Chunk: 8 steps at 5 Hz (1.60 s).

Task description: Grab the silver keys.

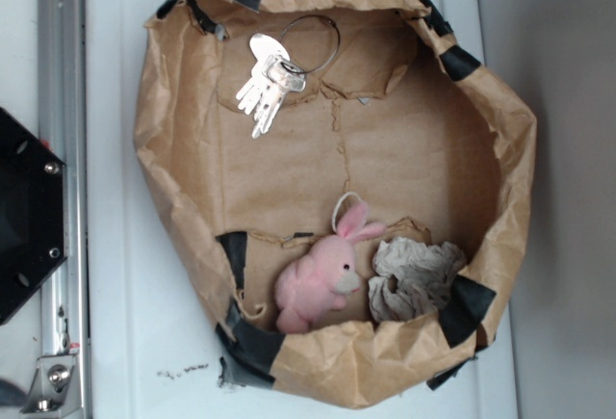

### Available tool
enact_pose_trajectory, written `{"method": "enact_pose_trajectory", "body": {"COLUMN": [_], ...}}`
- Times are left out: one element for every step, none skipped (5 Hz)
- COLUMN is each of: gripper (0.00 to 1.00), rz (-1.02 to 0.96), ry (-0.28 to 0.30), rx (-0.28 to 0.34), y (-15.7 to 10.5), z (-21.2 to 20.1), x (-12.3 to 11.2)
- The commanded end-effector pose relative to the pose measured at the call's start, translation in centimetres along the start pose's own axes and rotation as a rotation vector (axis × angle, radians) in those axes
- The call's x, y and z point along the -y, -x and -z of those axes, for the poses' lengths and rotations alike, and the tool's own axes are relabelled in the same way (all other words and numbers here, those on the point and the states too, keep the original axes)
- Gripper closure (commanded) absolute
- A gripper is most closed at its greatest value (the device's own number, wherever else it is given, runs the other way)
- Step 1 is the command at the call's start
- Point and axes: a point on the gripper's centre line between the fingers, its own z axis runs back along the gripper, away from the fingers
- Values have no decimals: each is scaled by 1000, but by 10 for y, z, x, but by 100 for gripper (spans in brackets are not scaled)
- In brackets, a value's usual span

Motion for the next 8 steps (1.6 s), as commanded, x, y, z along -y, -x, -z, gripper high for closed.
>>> {"method": "enact_pose_trajectory", "body": {"gripper": [0, 0, 0, 0, 0, 0, 0, 0], "rz": [0, -122, -209, -234, -325, -363, -440, -496], "ry": [0, -46, -92, -80, -74, -89, -144, -209], "rx": [0, 69, 88, 164, 209, 215, 197, 207], "y": [0, -47, -76, -100, -120, -133, -141, -144], "z": [0, 23, 43, 61, 72, 89, 125, 156], "x": [0, 14, 10, 0, -19, -32, -47, -54]}}
